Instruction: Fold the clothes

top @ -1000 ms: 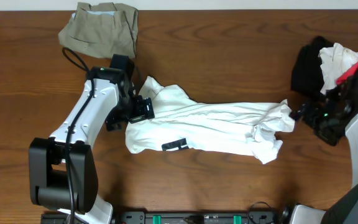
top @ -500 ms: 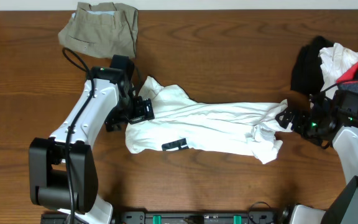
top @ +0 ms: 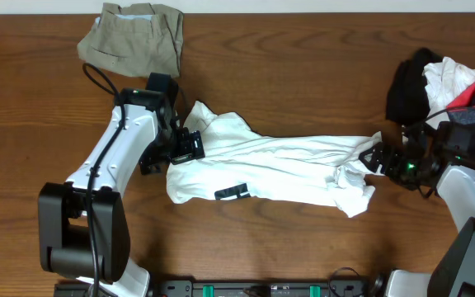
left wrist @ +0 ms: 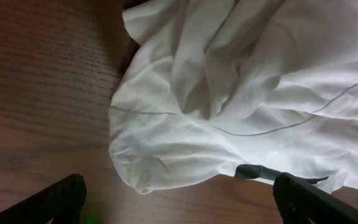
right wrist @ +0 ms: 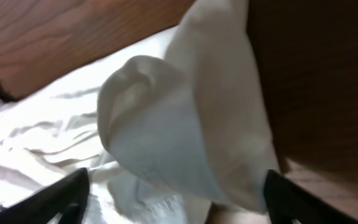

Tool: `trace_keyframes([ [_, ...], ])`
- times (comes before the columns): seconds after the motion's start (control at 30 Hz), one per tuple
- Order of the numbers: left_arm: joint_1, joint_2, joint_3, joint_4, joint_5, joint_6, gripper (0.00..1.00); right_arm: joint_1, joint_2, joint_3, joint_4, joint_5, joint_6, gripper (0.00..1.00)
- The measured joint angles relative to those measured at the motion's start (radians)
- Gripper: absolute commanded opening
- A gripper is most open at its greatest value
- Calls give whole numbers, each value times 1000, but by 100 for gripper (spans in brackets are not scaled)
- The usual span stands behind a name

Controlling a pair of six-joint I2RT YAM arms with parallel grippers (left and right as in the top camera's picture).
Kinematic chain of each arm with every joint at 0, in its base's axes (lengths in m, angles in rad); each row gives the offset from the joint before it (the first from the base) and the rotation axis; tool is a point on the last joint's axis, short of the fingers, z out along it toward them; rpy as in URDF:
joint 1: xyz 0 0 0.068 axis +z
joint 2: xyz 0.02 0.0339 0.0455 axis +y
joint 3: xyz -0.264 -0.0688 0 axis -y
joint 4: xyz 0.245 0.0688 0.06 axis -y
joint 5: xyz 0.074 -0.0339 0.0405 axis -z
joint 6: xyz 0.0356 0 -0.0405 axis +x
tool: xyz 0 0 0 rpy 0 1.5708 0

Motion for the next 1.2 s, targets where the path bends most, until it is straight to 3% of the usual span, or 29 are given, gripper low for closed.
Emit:
trace_keyframes([
  [0.03,0,0,0,0,0,0,98,1,5,0,1,-10,-3,49],
  [0.07,0,0,0,0,0,0,98,1,8,0,2,-21,-7,45],
  [0.17,0,0,0,0,0,0,98,2,11,0,11,-51,-5,45],
  [0.37,0,0,0,0,0,0,98,2,11,-1,90,-156,6,2],
  [0.4,0,0,0,0,0,0,98,2,11,-1,105,-172,6,1],
  [0.73,0,0,0,-3,0,0,98,25,11,-3,267,-253,130,1],
  [0.97,0,0,0,-4,0,0,98,170,11,-4,382,-243,220,1],
  [1.0,0,0,0,-4,0,0,98,198,11,-4,388,-232,232,7],
  [1.03,0,0,0,-5,0,0,98,228,11,-4,392,-216,246,21],
  [1.1,0,0,0,-10,0,0,98,283,11,-4,393,-175,261,41],
  [1.2,0,0,0,-22,0,0,98,336,11,-4,388,-129,277,45],
])
